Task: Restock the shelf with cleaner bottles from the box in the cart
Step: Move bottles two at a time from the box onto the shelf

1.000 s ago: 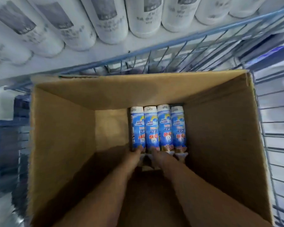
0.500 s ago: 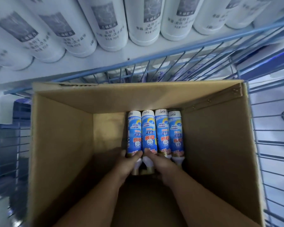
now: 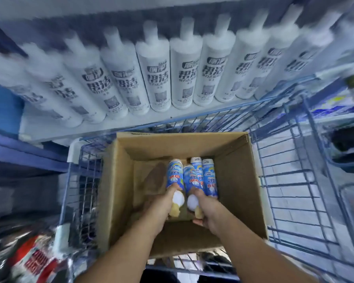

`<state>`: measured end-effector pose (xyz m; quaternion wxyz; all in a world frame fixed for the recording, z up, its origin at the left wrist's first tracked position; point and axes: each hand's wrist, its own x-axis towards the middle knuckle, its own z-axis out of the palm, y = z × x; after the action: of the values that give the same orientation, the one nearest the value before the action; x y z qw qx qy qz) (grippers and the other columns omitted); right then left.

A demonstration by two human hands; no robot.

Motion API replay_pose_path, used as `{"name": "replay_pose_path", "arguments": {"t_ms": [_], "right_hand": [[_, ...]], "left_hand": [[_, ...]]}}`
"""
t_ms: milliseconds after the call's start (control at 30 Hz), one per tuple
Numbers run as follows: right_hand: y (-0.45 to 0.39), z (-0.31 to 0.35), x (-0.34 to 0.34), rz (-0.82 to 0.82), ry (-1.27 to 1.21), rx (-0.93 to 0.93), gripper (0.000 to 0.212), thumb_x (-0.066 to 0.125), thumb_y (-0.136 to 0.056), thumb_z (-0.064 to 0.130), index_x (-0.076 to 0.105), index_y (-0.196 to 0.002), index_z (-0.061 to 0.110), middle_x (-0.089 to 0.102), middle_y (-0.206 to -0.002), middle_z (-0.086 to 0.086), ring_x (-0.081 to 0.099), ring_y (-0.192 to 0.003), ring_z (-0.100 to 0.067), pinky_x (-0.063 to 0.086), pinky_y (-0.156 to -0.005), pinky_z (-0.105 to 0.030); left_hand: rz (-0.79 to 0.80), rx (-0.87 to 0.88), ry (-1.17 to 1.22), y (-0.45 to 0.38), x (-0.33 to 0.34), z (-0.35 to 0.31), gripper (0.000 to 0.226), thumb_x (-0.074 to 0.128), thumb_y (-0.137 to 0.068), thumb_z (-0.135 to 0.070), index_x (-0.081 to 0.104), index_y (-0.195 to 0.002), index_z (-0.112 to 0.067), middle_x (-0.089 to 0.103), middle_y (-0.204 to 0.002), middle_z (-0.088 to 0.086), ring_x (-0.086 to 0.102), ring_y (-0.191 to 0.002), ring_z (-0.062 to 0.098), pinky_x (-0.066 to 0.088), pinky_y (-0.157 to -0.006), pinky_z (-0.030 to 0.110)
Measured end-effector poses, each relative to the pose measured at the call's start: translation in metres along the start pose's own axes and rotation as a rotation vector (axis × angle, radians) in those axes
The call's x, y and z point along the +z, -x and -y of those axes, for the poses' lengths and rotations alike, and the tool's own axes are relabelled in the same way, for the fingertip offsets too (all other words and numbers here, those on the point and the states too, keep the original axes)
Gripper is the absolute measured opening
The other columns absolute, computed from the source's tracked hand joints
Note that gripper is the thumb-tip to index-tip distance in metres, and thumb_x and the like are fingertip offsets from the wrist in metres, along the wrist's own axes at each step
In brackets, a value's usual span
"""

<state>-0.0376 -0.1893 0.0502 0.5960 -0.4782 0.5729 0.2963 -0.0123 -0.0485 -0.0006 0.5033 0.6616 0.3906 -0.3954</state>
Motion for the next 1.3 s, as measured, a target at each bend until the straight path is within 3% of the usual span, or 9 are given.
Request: {"name": "replay_pose_path", "arguments": {"t_ms": [100,233,400,467,567,667,900,1100,1300], "right_hand": [[0.015,-0.003,-0.009,0.031,0.013,-0.074,0.077,0.07,-0.071,0.065,0.059,-0.126,0.012,0.067,-0.116,-0.012,0.067,-0.083,-0.025,0.057,-0.056,-0.031],[0.063,0.005,-0.028,0.108,0.08,-0.2,0.058,0.063,-0.087,0.058,0.061,-0.117,0.009,0.068,-0.097,-0.014,0.061,-0.074,-0.024,0.059,-0.061,-0.033],[0.116,0.008,-0.061,0.197,0.174,-0.355,0.057,0.054,-0.093,0.057,0.065,-0.103,0.002,0.06,-0.063,-0.011,0.054,-0.047,-0.021,0.043,-0.043,-0.022],[0.138,0.009,-0.074,0.211,0.177,-0.413,0.052,0.053,-0.095,0.053,0.063,-0.102,0.002,0.06,-0.065,-0.012,0.052,-0.044,-0.021,0.04,-0.042,-0.021],[0.173,0.011,-0.088,0.212,0.164,-0.524,0.055,0.057,-0.089,0.056,0.065,-0.111,0.007,0.072,-0.082,-0.018,0.062,-0.063,-0.027,0.05,-0.056,-0.03],[0.202,0.016,-0.101,0.262,0.144,-0.599,0.051,0.057,-0.09,0.056,0.07,-0.108,0.01,0.076,-0.098,-0.019,0.066,-0.071,-0.025,0.052,-0.061,-0.03],[0.276,0.045,-0.11,0.35,0.024,-0.751,0.045,0.06,-0.092,0.05,0.068,-0.103,0.008,0.065,-0.078,-0.015,0.057,-0.06,-0.024,0.051,-0.052,-0.029],[0.335,0.078,-0.104,0.361,-0.02,-0.905,0.042,0.055,-0.096,0.047,0.067,-0.103,0.007,0.067,-0.076,-0.013,0.059,-0.054,-0.02,0.048,-0.054,-0.03],[0.363,0.11,-0.08,0.316,-0.063,-0.989,0.041,0.054,-0.097,0.045,0.067,-0.106,0.007,0.071,-0.079,-0.014,0.064,-0.059,-0.021,0.053,-0.056,-0.03]], "left_hand": [[0.032,0.064,0.012,0.061,-0.005,-0.017,0.08,0.065,-0.051,-0.083,0.076,-0.096,-0.019,0.077,-0.08,0.002,0.072,-0.079,0.023,0.053,-0.072,0.032],[0.001,0.193,0.03,0.127,-0.008,-0.029,0.05,0.057,-0.088,-0.063,0.069,-0.102,-0.016,0.07,-0.079,0.004,0.06,-0.063,0.017,0.042,-0.052,0.023],[-0.053,0.29,0.098,0.194,-0.003,-0.025,0.044,0.056,-0.09,-0.059,0.068,-0.088,-0.016,0.069,-0.071,0.005,0.058,-0.059,0.017,0.041,-0.053,0.025],[-0.061,0.336,0.136,0.221,0.001,-0.022,0.041,0.057,-0.091,-0.057,0.068,-0.086,-0.018,0.07,-0.071,0.005,0.06,-0.063,0.018,0.043,-0.056,0.026],[-0.08,0.402,0.165,0.258,0.005,-0.021,0.045,0.058,-0.089,-0.06,0.069,-0.091,-0.016,0.073,-0.078,0.008,0.063,-0.067,0.021,0.045,-0.06,0.03],[-0.111,0.485,0.177,0.293,0.007,-0.026,0.046,0.057,-0.09,-0.059,0.069,-0.096,-0.015,0.072,-0.082,0.008,0.062,-0.066,0.019,0.044,-0.052,0.024],[-0.132,0.705,0.297,0.369,0.001,-0.064,0.04,0.063,-0.089,-0.052,0.068,-0.077,-0.014,0.07,-0.064,0.008,0.061,-0.058,0.024,0.047,-0.058,0.031],[-0.076,0.813,0.334,0.412,-0.02,-0.109,0.046,0.061,-0.087,-0.056,0.071,-0.078,-0.012,0.074,-0.081,0.022,0.061,-0.06,0.025,0.045,-0.062,0.033],[-0.028,0.879,0.313,0.419,-0.045,-0.153,0.048,0.058,-0.089,-0.057,0.072,-0.088,-0.011,0.076,-0.081,0.016,0.06,-0.058,0.022,0.043,-0.057,0.028]]}}
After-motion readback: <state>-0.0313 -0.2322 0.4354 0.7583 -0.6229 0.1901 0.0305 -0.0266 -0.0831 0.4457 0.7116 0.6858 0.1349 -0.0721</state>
